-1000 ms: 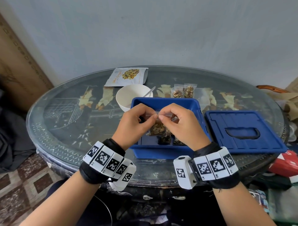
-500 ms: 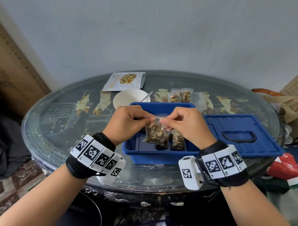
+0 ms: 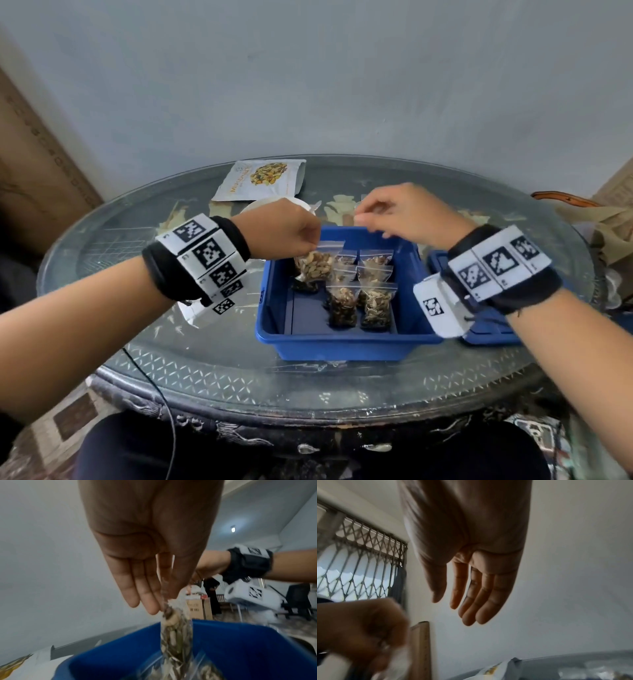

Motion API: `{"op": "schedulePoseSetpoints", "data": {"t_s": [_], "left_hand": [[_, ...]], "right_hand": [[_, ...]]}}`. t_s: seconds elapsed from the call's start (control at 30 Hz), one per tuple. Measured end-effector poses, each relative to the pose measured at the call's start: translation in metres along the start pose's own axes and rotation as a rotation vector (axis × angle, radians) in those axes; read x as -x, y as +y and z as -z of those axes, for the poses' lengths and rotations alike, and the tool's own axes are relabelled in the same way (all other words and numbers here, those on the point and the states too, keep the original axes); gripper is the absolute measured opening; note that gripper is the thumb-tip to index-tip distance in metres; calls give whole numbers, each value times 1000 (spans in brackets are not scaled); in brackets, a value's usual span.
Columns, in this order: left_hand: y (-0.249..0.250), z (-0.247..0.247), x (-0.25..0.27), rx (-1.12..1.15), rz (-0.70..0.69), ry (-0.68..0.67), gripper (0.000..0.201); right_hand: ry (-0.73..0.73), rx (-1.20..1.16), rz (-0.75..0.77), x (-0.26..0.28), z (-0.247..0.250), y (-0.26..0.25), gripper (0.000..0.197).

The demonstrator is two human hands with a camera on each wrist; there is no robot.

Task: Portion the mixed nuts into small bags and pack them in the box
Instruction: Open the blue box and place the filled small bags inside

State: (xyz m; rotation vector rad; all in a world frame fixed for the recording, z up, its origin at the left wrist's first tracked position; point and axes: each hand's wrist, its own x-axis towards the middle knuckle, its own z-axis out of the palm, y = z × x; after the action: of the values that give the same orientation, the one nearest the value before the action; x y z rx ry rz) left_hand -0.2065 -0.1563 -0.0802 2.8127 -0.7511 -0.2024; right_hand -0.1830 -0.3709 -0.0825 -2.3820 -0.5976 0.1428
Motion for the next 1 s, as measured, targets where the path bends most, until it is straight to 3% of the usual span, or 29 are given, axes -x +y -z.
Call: {"op": "schedulePoseSetpoints", "data": {"t_s": [0.23, 0.47, 0.77, 0.87, 0.97, 1.0], "left_hand": [[-21, -18, -29, -108, 33, -266, 20], [-36, -39, -54, -150, 5, -449, 17], [-48, -60, -67, -207, 23, -482, 20], [-51, -66, -69, -232, 55, -458, 24], [-50, -68, -70, -224, 72, -446, 25], [-50, -69, -70, -211, 72, -432, 25]], "right_hand": [[-71, 279, -82, -67, 45, 46, 20], [-224, 531, -172, -133, 34, 97, 22], [-342, 656, -173, -167, 5, 141, 30], [-350, 626, -199, -170, -2, 144, 24], [-355, 634, -175, -173, -12, 145, 4], [-359, 638, -166, -174, -15, 146, 10]]}}
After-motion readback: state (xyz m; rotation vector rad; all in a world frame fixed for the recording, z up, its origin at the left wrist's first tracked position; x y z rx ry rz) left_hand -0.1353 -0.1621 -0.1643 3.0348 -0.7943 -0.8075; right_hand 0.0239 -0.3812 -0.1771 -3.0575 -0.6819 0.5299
